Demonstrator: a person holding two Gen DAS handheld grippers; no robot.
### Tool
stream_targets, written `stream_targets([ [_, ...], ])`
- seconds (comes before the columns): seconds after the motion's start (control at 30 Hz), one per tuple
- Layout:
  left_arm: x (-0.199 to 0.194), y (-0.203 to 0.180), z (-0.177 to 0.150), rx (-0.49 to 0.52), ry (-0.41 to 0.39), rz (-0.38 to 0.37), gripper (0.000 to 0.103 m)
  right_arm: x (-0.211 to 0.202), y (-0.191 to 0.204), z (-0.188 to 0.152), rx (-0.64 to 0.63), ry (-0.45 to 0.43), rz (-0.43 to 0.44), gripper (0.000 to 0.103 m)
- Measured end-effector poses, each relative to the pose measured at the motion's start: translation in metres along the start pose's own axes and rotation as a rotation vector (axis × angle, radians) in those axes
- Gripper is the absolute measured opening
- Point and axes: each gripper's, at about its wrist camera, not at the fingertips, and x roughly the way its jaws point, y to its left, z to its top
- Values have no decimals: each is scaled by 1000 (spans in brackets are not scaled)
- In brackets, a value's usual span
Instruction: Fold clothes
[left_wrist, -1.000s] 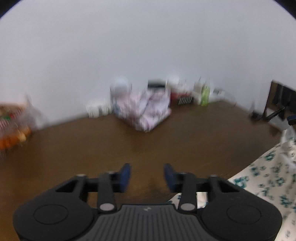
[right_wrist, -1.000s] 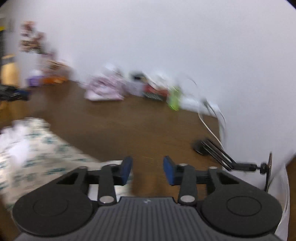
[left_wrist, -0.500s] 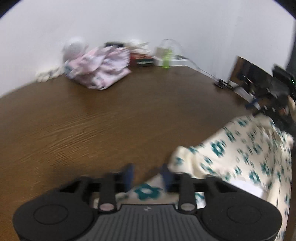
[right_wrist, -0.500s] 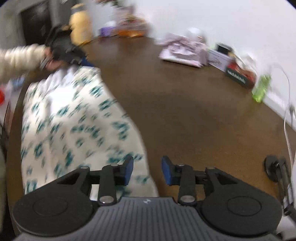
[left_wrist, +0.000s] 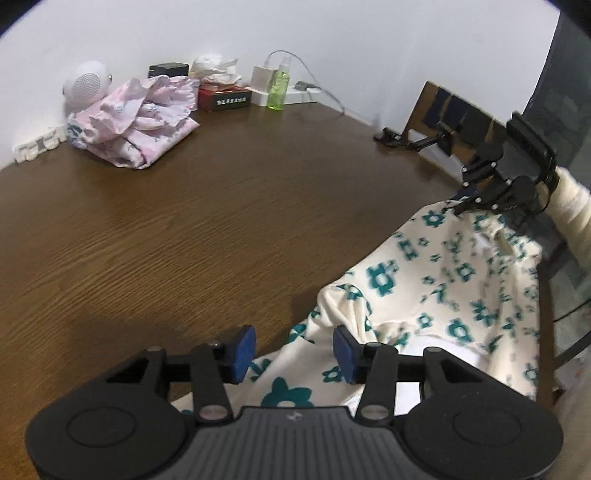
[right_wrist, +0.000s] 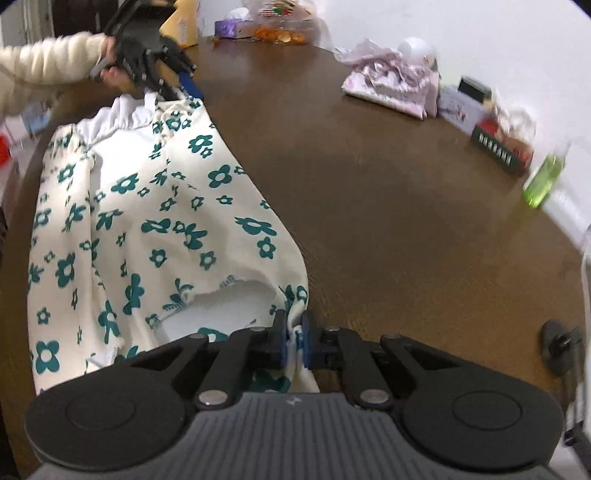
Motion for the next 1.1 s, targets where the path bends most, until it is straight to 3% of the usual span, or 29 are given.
stream_targets([
  [0.1,-1,16,-5,-104,-14,-71,48,-7,10,2,-33,-20,-44,6],
  [0.2,3,20,-12,-139,-11,-105,46,-15,17,2,-54,-40,-74,6],
  [0.33,0,12,-15,-110,8,-148,45,-24,21,3,-65,-54,-97,6],
  [0.37,0,9,-16,-95,11,-123,34,-26,22,4,-64,-58,-100,6],
  [0.4,-1,3,-17,-76,-1,-92,7,-28,24,4,-65,-63,-101,6],
  [0.43,-2,-2,-17,-56,-14,-61,4,-30,26,5,-67,-69,-102,6],
  [0.63,-47,-79,-36,186,-191,191,3,-47,57,-1,-131,-81,-189,6],
  [0.87,-67,-169,-111,256,-271,388,2,-69,128,-39,-201,-114,-258,6],
  [0.93,-63,-181,-123,274,-246,407,2,-69,141,-47,-201,-120,-278,6],
  [1.1,-55,-188,-144,268,-203,425,2,-51,167,-61,-278,-24,-287,6],
])
